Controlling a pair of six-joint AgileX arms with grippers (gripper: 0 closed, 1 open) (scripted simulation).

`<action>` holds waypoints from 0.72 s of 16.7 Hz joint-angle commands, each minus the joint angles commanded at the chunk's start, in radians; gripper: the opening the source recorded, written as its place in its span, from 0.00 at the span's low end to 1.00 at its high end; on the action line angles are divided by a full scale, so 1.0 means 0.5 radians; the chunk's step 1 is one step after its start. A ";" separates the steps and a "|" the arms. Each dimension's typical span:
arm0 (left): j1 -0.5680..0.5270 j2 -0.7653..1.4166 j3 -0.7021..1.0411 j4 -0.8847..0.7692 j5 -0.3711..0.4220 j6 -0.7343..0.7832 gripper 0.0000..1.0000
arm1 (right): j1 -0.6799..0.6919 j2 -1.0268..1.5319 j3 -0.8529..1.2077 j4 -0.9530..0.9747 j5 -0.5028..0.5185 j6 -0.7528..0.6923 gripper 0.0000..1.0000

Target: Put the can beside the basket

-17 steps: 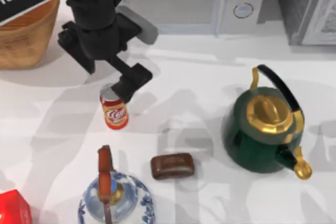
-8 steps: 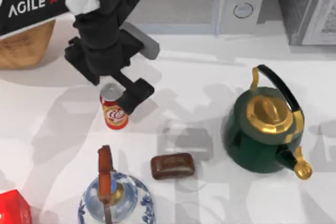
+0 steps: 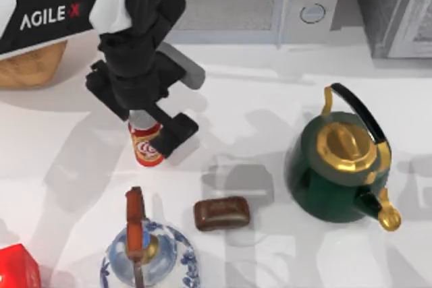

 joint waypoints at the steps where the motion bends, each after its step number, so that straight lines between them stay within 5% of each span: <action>1: 0.000 0.000 0.000 0.000 0.000 0.000 0.85 | 0.000 0.000 0.000 0.000 0.000 0.000 1.00; 12: 0.000 0.000 0.000 0.000 0.000 0.000 0.02 | 0.000 0.000 0.000 0.000 0.000 0.000 1.00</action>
